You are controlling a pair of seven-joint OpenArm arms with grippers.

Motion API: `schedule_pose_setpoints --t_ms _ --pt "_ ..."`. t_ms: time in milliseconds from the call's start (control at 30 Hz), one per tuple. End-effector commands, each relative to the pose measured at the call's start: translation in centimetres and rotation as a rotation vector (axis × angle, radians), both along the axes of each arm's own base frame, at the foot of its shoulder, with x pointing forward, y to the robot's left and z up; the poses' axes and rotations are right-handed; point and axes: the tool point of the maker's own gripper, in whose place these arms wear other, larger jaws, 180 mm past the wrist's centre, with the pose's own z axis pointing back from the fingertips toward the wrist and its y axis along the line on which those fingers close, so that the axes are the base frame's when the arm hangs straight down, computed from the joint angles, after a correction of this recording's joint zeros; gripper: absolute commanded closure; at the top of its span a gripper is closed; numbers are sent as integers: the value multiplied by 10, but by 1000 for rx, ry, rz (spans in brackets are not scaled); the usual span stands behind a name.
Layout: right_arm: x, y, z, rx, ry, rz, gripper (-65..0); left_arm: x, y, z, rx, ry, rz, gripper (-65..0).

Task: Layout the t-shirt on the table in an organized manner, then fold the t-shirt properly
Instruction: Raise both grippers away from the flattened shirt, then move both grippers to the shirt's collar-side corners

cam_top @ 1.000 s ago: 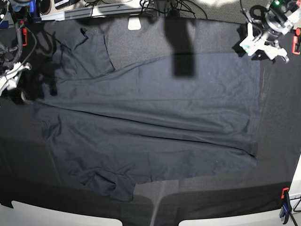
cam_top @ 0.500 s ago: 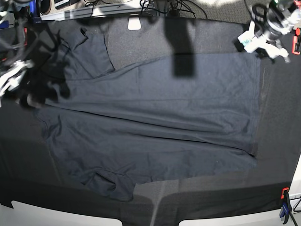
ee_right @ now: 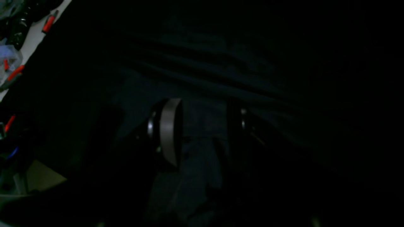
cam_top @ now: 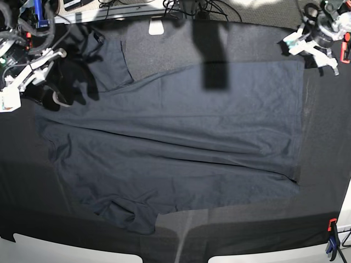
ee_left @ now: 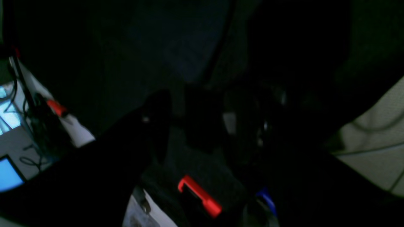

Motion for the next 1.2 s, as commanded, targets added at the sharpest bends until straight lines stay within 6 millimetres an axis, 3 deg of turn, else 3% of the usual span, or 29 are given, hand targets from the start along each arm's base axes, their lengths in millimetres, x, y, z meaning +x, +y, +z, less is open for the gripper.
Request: schedule_pose_setpoints --t_ms 0,167,367,567,733,867,933,1000,1033,1167 --pt "2 4 12 -13 -52 32 -226 3 1 4 1 -15 -10 -275" --pt "2 4 12 -13 -52 32 -226 8 -3 5 -20 -31 -19 -274" --pt "2 4 12 -13 -52 32 -226 27 -24 8 -86 -87 3 -274" --pt "0 3 9 -17 -41 30 -226 25 -34 -7 -59 -40 -14 -274" --pt "-20 -1 -21 -80 87 22 -226 12 -23 -28 11 35 14 -240" --pt "-35 11 -35 -63 154 59 -226 8 1 -27 141 51 56 -234" --pt "-35 17 -37 -53 161 78 -226 10 6 -25 187 39 48 -173" --pt "-36 24 -39 -42 167 100 -224 9 7 -25 186 42 52 -35" --pt "-37 28 -42 -40 175 113 -219 9 6 -26 181 45 57 0" --pt "-46 39 -73 -171 280 186 -174 7 11 -25 205 50 73 0"
